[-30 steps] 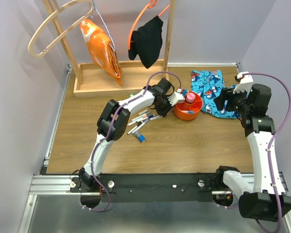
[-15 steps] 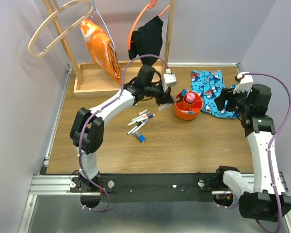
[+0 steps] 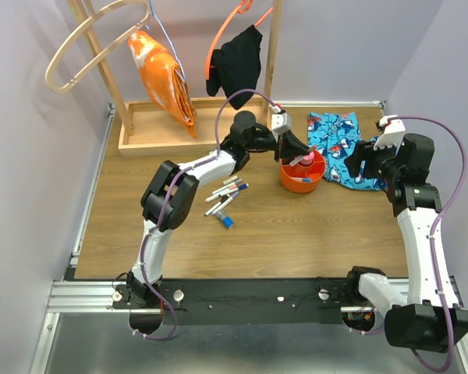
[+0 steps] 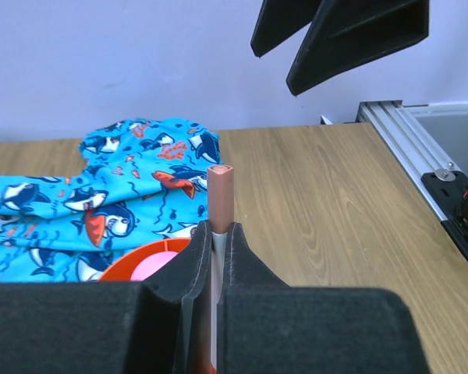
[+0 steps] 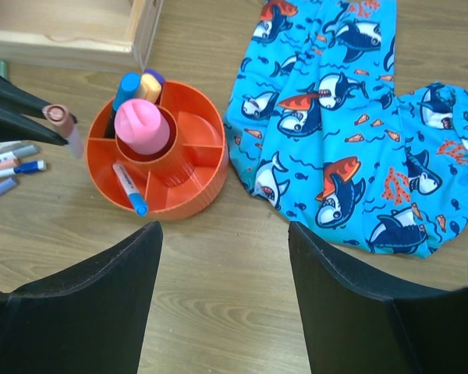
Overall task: Sort the stationery into containers
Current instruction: Place the pen in the storage box.
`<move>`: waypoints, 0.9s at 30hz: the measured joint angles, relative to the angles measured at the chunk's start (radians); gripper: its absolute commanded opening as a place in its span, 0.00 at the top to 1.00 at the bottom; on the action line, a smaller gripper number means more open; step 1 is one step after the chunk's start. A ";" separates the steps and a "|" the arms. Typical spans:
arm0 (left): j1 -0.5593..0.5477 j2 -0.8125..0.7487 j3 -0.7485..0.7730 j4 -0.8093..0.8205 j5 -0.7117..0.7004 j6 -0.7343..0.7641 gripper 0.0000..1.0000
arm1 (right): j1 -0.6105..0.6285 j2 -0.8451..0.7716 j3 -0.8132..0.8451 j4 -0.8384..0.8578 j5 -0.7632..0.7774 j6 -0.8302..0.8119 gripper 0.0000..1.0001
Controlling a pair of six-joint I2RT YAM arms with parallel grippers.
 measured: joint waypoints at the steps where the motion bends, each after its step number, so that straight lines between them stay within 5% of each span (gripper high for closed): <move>1: -0.003 0.020 0.001 0.017 0.003 -0.011 1.00 | 0.000 0.003 0.000 -0.002 0.000 -0.001 0.27; 10: -0.014 0.093 0.003 0.151 0.014 -0.089 1.00 | 0.000 0.019 0.006 -0.053 0.001 -0.040 0.27; 12: -0.016 0.108 0.003 0.189 0.019 -0.099 0.89 | 0.000 0.019 0.006 -0.068 0.001 -0.048 0.27; 18: -0.016 0.179 0.004 0.244 0.058 -0.103 0.86 | 0.000 0.027 0.006 -0.073 0.010 -0.061 0.27; 22: -0.014 0.207 0.003 0.246 0.082 -0.103 0.65 | 0.000 0.042 0.006 -0.073 0.010 -0.061 0.27; 27: -0.014 0.204 -0.008 0.264 0.098 -0.093 0.51 | 0.000 0.066 0.006 -0.072 0.010 -0.061 0.27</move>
